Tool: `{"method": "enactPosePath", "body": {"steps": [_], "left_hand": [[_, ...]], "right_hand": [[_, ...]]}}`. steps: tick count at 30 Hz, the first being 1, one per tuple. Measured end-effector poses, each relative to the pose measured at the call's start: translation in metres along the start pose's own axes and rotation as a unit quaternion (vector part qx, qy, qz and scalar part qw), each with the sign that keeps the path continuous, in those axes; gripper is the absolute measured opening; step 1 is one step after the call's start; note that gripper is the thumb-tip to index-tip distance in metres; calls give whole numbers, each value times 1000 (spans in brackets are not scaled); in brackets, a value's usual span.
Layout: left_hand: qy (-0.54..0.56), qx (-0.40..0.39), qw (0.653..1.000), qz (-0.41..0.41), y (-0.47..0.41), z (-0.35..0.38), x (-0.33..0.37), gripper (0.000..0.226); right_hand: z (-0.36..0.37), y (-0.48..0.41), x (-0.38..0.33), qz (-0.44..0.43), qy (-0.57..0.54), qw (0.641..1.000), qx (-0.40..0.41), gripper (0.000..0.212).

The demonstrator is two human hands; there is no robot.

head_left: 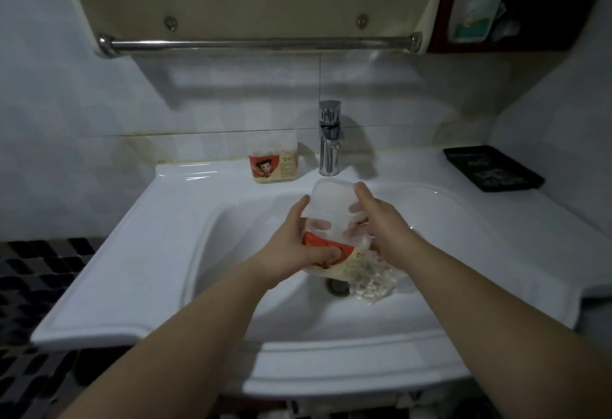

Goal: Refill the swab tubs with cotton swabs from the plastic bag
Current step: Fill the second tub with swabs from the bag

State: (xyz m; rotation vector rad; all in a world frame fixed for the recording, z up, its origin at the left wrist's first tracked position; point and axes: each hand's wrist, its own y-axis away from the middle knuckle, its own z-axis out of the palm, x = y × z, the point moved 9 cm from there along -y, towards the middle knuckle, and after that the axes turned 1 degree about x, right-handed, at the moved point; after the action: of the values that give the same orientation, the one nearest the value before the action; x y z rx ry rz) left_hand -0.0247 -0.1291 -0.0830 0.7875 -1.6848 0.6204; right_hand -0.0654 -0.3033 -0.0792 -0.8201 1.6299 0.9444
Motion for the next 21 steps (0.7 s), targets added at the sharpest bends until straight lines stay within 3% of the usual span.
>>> {"method": "enactPosePath", "body": {"steps": [4,10,15,18,21], "left_hand": [[-118,9,989,89,5,1,16,133],[-245,14,947,207,12,11,38,102],[-299,16,938,174,11,7,34,86],[-294,61,946,125,9,-9,29,86],[-265,119,955,67,6,-32,19,90]], "right_hand": [[-11,3,-1,24,-33,998,40,71],[-13,7,3,53,-116,990,58,59],[-9,8,3,51,-70,996,37,58],[-1,6,1,28,-38,999,15,58],[-4,-1,-1,-20,80,996,18,35]]}}
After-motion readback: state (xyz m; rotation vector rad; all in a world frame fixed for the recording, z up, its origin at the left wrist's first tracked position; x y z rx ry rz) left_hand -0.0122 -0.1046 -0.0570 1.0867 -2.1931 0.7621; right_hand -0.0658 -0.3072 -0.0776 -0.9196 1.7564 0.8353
